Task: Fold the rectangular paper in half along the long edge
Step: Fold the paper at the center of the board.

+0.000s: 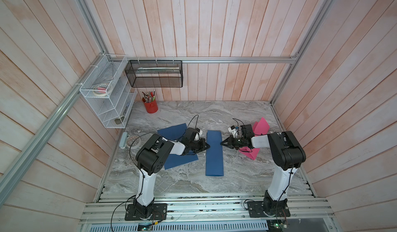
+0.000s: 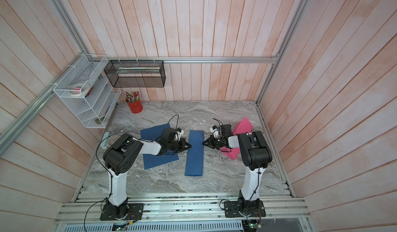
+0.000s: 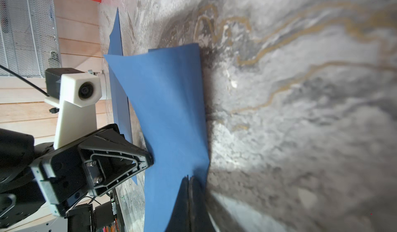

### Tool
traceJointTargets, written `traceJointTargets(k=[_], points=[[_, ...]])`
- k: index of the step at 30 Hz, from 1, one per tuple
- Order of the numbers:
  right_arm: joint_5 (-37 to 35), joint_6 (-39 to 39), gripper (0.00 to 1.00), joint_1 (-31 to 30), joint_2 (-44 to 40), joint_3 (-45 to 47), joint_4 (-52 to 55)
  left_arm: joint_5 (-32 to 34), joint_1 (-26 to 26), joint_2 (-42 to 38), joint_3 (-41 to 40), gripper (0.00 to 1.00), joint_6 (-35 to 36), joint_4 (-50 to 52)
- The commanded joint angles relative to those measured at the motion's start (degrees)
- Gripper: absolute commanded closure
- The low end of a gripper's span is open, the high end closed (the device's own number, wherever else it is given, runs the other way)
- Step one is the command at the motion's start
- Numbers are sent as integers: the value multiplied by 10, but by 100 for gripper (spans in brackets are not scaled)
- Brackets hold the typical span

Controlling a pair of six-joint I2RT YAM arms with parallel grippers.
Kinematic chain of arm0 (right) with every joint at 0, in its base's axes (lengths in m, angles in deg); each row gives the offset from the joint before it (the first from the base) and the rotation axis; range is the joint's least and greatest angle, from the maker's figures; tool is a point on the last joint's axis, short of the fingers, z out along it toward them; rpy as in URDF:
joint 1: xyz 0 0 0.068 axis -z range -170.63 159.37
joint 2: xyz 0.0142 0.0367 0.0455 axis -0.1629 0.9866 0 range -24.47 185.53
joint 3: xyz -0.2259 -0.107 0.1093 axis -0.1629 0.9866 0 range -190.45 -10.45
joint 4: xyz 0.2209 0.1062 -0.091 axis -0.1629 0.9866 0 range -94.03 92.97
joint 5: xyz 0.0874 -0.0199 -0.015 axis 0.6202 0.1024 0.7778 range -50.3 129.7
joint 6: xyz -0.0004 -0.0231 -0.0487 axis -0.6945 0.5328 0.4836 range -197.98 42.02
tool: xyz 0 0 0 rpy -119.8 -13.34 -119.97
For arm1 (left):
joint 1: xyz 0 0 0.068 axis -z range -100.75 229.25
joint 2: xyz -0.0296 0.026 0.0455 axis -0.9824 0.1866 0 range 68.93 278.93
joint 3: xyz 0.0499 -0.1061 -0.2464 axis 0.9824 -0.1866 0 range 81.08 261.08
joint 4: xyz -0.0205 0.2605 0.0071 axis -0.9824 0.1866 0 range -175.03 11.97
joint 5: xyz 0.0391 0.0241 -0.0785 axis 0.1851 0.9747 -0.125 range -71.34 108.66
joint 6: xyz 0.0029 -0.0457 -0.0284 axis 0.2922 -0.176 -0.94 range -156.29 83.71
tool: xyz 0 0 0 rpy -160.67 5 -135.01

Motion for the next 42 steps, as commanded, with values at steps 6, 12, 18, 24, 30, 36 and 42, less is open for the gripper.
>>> traceJointTargets(k=[6,12,18,24,30,36,42], points=[[-15,26,100,37,-42,22,55,19,4,28,-29,100,11,77],[27,-37,100,-6,-42,-4,-26,19,4,26,-31,100,11,77],[37,-74,100,-15,30,-62,-68,15,4,29,-28,100,8,74],[16,-73,100,5,82,-78,-74,15,4,27,-28,100,8,74],[4,-49,100,55,78,-53,-54,15,4,27,-28,100,11,79],[20,-35,100,66,54,-65,-35,14,4,28,-28,100,11,79],[30,-54,100,4,47,-92,-54,12,4,31,-27,100,10,79]])
